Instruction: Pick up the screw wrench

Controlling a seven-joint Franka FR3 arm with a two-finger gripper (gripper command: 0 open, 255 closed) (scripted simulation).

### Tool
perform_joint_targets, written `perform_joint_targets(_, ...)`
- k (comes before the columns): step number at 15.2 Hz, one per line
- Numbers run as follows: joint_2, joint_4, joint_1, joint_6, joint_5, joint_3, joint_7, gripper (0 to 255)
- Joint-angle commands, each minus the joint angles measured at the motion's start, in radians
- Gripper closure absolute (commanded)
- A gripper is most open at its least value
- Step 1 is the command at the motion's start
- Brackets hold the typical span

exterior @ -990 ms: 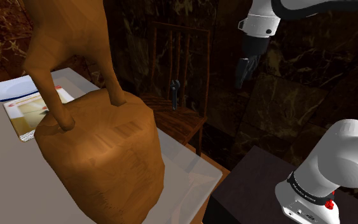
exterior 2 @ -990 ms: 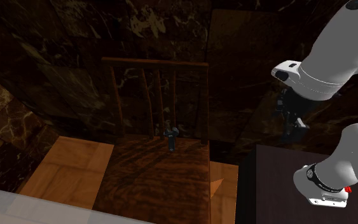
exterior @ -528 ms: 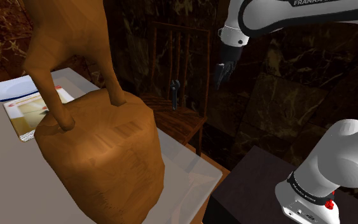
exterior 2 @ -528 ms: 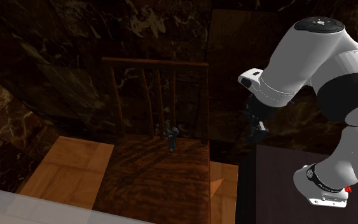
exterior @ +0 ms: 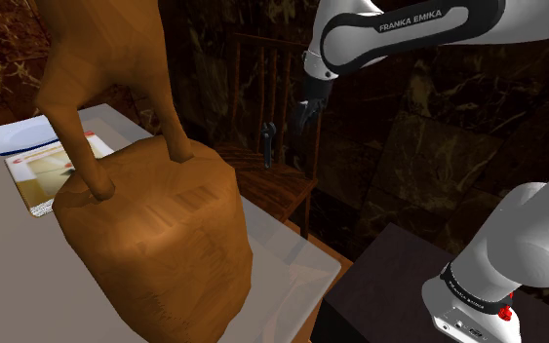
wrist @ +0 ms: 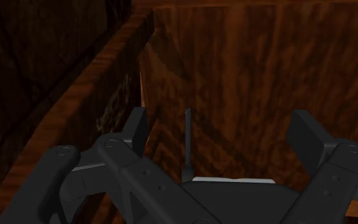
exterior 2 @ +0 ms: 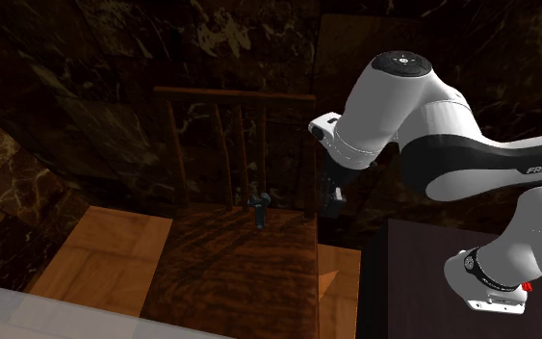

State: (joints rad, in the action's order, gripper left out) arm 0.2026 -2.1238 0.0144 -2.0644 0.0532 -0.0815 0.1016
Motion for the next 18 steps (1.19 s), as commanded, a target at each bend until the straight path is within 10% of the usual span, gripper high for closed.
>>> perform_joint_targets(1,-0.067,0.049,-0.003,-0.039,-0.009,0.000,0.005,0)
perform_joint_targets(12,-0.449,0.406,0.008,-0.170,-0.068,-0.007,-0.004,0)
perform_joint_targets(18,-0.474,0.371,0.007,-0.232,-0.072,-0.007,-0.005,0)
